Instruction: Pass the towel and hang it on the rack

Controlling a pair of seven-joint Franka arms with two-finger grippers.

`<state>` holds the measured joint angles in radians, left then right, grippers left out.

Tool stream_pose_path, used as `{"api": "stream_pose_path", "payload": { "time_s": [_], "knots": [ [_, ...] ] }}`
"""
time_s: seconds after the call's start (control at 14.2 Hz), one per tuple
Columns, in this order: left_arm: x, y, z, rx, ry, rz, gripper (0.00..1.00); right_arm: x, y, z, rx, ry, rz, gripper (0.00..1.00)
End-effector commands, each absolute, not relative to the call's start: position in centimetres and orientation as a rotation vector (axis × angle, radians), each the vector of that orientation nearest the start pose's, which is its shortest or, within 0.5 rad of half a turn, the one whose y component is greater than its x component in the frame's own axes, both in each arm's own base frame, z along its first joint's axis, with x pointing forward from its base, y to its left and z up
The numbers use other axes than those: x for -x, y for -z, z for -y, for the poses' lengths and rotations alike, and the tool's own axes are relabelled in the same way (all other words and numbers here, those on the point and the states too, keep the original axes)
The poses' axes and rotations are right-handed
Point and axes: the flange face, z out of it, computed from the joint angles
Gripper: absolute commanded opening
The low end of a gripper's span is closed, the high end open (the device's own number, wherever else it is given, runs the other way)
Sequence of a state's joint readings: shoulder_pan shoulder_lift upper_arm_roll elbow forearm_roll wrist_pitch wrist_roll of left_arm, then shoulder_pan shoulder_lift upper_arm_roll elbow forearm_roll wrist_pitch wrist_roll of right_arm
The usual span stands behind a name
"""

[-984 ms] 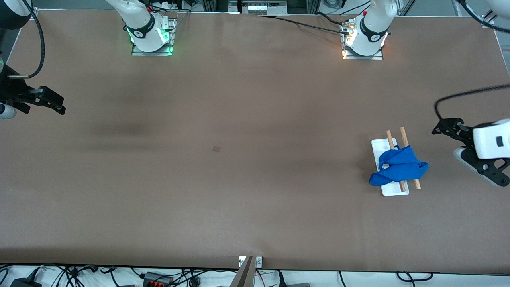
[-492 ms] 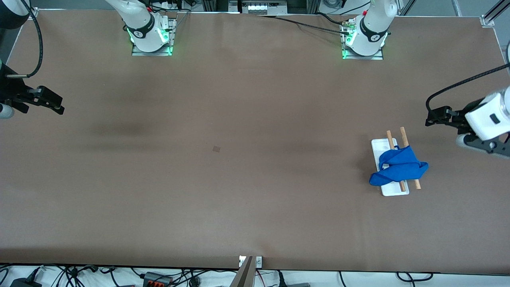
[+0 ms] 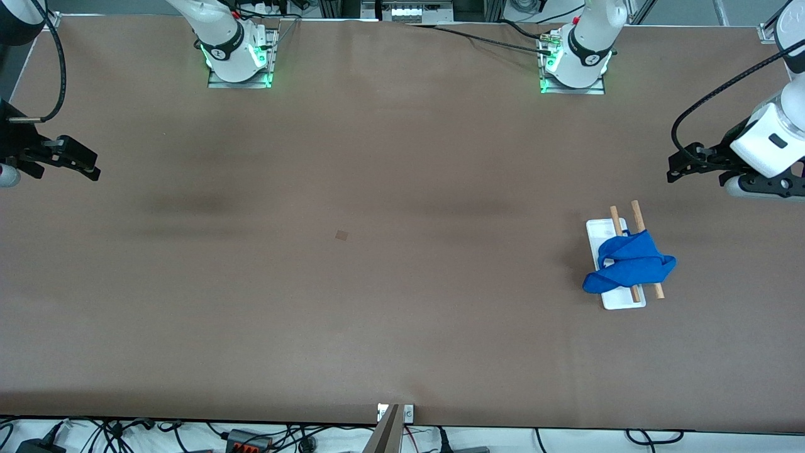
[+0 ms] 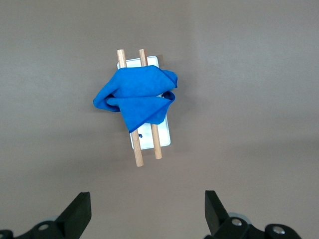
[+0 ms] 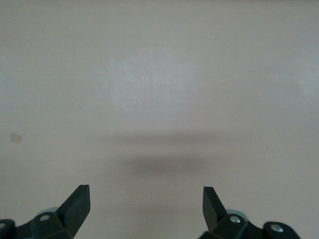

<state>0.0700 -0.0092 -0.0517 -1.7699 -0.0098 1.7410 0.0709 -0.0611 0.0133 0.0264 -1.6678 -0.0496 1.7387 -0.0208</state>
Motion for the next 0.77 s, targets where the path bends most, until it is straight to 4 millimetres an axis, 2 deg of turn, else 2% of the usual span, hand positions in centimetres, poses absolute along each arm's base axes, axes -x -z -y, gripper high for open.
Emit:
{"api": "stream_pose_path", "payload": {
  "time_s": [0.0,0.7],
  "knots": [
    [-55.18,-54.95,-1.01,3.157,-0.009,-0.053,1.0,-56.72,-59.3,2.55,3.182,0.085,0.01,1.0],
    [-55.12,-55.01,-0.64,3.16,-0.018,-0.055,1.0,-56.35,-59.63,2.36,3.182,0.078,0.014,1.0]
  ]
}}
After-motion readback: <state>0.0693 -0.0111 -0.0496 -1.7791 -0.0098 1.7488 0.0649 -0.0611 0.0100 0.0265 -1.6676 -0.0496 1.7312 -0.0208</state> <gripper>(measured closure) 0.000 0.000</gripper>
